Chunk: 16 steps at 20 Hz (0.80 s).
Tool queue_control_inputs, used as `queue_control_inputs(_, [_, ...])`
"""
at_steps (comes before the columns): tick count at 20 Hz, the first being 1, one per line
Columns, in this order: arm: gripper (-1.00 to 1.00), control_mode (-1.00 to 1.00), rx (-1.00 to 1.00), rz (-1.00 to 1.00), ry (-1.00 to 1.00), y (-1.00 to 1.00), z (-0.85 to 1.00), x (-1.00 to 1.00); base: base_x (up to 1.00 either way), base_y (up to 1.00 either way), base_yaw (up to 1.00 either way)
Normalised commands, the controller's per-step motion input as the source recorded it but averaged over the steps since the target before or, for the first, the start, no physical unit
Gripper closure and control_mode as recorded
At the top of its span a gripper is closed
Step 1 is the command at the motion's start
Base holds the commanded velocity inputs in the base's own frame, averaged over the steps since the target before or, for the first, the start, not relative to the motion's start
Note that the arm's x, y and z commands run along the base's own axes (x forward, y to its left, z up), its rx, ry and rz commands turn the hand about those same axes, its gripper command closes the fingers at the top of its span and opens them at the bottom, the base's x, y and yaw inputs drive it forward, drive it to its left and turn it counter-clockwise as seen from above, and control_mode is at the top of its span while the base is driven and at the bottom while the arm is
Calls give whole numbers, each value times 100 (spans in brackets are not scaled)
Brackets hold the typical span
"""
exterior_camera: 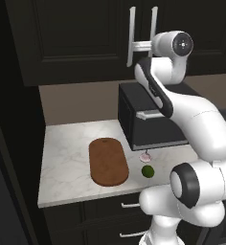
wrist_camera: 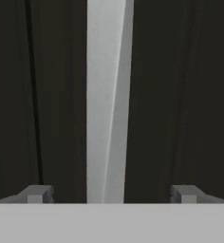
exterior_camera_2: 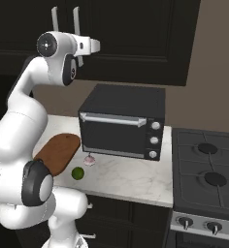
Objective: Open the cabinet. Place the bowl and condiment on the counter. Then place the lime and garlic on the cutting board.
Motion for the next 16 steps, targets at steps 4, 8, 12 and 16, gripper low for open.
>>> queue_control_inputs(4, [100, -100, 0, 0, 1, 12, 0, 5, 0, 0, 0])
queue_control_inputs(8, [100, -100, 0, 0, 2, 0, 0, 0, 0, 0, 0])
queue_control_inputs(12, [100, -100, 0, 0, 2, 0, -3, 1, 0, 0, 0])
queue_control_inputs(16, [100, -100, 0, 0, 0, 1, 0, 14, 0, 0, 0])
